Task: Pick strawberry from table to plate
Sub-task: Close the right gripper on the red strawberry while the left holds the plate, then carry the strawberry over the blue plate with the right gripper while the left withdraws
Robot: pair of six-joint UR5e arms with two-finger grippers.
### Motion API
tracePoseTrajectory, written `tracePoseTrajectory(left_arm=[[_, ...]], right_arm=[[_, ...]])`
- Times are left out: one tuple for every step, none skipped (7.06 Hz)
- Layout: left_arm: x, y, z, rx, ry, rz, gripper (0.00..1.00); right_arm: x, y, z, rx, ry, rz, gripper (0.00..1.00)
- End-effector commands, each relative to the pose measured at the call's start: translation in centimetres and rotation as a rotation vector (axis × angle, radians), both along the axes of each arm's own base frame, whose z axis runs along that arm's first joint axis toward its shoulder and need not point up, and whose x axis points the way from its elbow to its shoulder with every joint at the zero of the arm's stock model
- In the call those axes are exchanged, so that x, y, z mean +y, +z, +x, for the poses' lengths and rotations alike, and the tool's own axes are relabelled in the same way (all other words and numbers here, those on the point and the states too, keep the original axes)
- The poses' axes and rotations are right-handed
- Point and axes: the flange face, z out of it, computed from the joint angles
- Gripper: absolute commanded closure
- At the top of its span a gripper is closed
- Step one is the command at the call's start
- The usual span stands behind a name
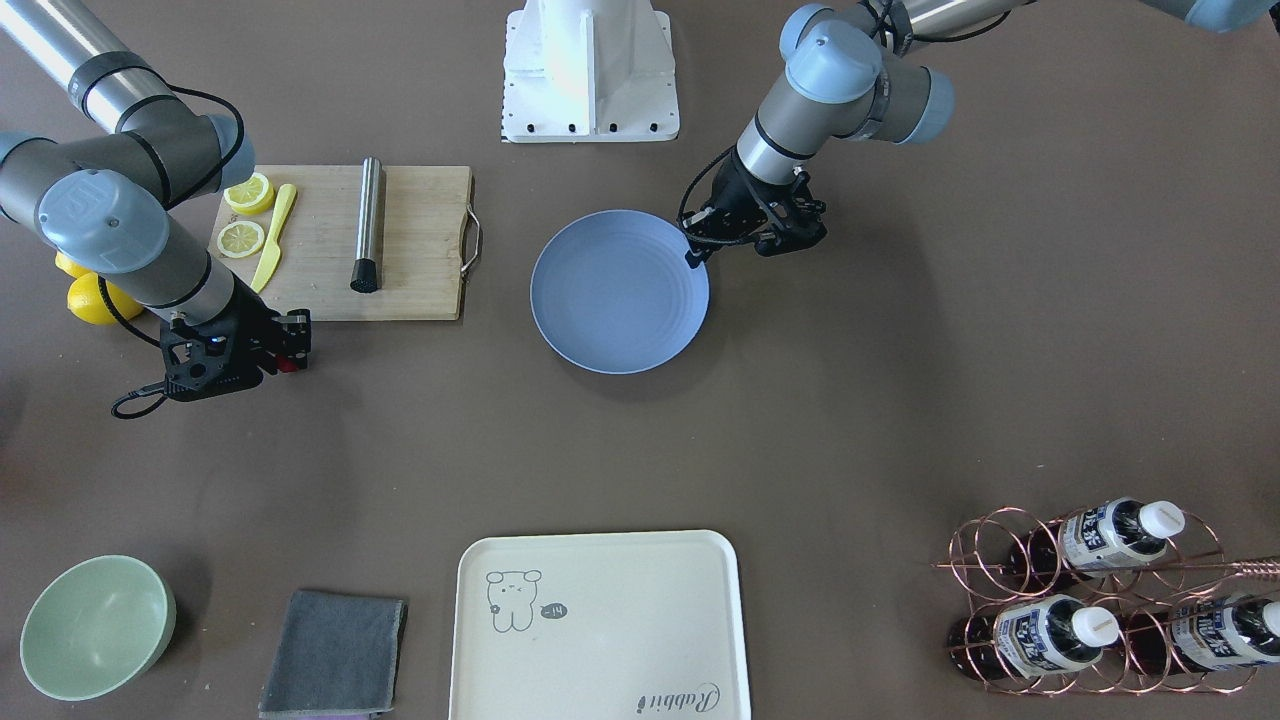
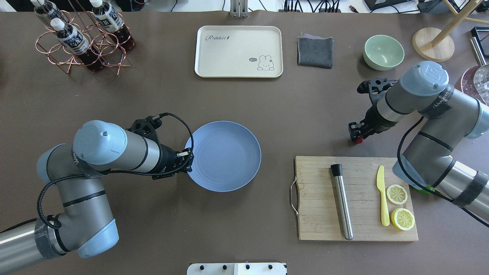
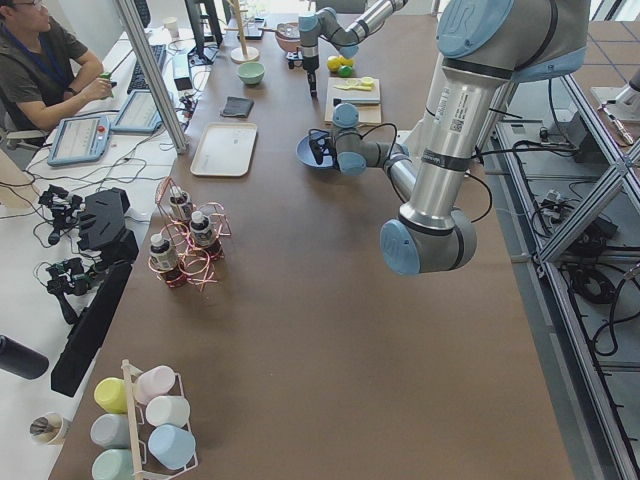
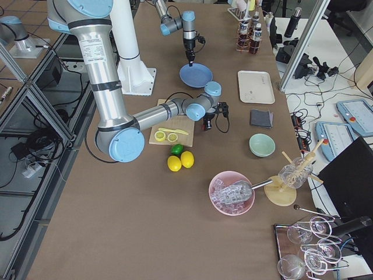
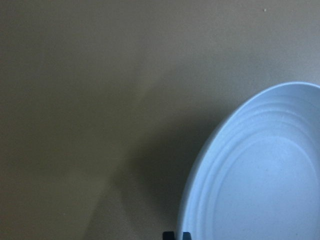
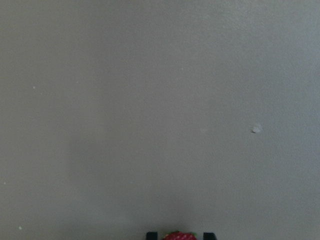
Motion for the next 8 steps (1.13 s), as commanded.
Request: tracePoseTrajectory(left_arm=[[0.5, -0.3, 1.9, -0.008, -0.009, 0.014, 0.99], [0.5, -0.5, 2.2, -0.009, -0.016, 0.019, 0.81], [0.5, -0.4, 2.4, -0.012, -0.015, 0.020, 0.45], [0.5, -0.1, 2.6, -0.015, -0.014, 0.019, 0.23], [0.7, -0.6, 2.5, -0.007, -0.012, 0.023, 0.20], [-0.3, -1.7, 1.4, 0.008, -0.032, 0.030, 0.21], [-2.3, -2.3, -1.3, 0.015, -0.067, 0.042, 0.21], [-4.8, -2.0, -4.3, -0.022, -0.046, 0.037, 0.24]], right_arm=[[-1.5, -3.5, 0.0, -0.049, 0.003, 0.011, 1.00], [-2.6, -4.8, 1.3, -0.095, 0.000, -0.011, 1.00], [-3.7, -7.2, 1.6, -0.132, 0.021, -0.028, 1.00], [-4.5, -11.3, 0.3, -0.156, 0.057, -0.071, 1.00], [-4.7, -15.6, -1.4, -0.179, 0.083, -0.106, 1.00], [-3.0, -19.1, -4.3, -0.204, 0.092, -0.149, 1.00], [-1.9, -21.6, -6.6, -0.217, 0.103, -0.162, 1.00], [-0.1, -23.0, -9.6, -0.208, 0.127, -0.159, 1.00]])
